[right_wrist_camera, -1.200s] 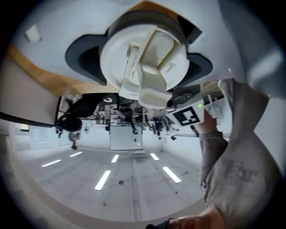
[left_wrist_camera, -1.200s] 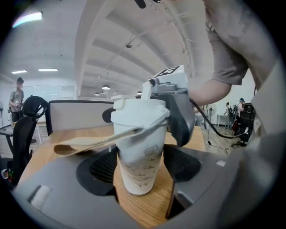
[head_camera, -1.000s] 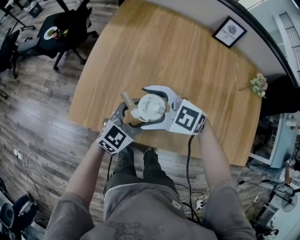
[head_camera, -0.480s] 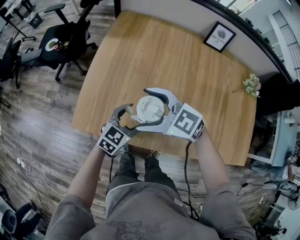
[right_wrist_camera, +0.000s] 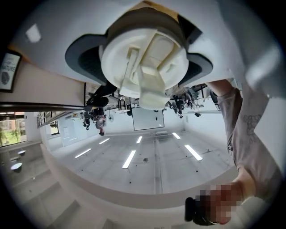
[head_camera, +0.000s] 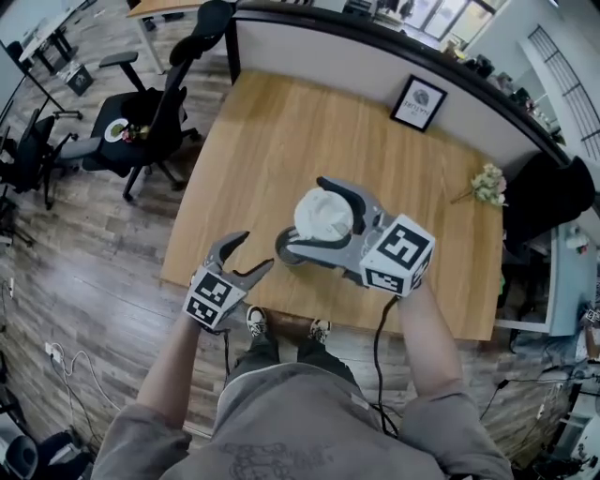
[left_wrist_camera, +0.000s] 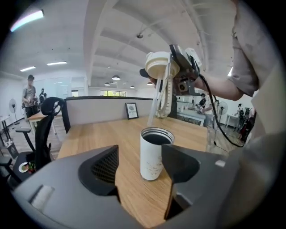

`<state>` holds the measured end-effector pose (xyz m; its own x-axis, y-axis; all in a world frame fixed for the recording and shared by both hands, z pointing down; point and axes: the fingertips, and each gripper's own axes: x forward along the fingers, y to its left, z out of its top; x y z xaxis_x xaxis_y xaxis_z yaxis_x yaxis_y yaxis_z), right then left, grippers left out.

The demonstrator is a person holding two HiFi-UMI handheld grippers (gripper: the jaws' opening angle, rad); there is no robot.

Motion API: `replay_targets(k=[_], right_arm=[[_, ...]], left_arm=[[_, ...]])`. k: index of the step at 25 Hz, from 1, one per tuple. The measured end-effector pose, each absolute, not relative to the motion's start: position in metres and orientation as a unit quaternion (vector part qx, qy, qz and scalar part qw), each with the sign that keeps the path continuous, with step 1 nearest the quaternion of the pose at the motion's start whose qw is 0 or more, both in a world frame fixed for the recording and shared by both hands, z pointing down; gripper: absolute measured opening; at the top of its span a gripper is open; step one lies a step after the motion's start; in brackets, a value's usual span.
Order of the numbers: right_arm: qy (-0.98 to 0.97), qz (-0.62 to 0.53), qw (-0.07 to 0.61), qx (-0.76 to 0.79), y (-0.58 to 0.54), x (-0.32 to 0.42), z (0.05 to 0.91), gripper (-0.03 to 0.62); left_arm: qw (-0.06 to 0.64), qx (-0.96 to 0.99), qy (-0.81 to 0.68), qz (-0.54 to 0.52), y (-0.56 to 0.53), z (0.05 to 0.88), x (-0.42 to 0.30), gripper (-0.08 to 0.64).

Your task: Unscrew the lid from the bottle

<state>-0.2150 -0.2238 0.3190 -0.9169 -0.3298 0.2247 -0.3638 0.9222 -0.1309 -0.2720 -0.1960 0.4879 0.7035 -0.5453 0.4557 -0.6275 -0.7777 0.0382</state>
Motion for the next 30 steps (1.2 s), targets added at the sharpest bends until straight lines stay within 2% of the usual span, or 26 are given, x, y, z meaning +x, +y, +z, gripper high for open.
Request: replay_targets(k=[3, 9, 14, 23, 30], right_arm=[[-0.969, 0.076, 0.073, 0.223, -0.227, -0.200, 0.286, 0.500], [-0.946, 0.034, 0.040, 0.321, -0.229, -0.164, 0.226, 0.500], [-0.918, 0.006, 0.031, 0.395, -0.213, -0.132, 0.201, 0.500], [-0.883, 0.002, 0.031, 0.468, -0.176, -0.095, 0.199, 0.500], [-0.873, 0.037, 0.047, 0.485, -0.159, -0.075, 0.227, 0.500]], left_arm=[[0.088, 0.913, -0.349, 0.194, -0.200, 0.456, -0.285, 0.242], [0.033, 0.908, -0.390, 0.150, -0.219, 0.374, -0.296, 0.180], [0.017, 0.902, -0.417, 0.113, -0.224, 0.317, -0.295, 0.092], [-0.013, 0.896, -0.440, 0.062, -0.211, 0.250, -0.287, 0.022], [-0.013, 0.891, -0.446, 0.081, -0.193, 0.261, -0.277, 0.000]])
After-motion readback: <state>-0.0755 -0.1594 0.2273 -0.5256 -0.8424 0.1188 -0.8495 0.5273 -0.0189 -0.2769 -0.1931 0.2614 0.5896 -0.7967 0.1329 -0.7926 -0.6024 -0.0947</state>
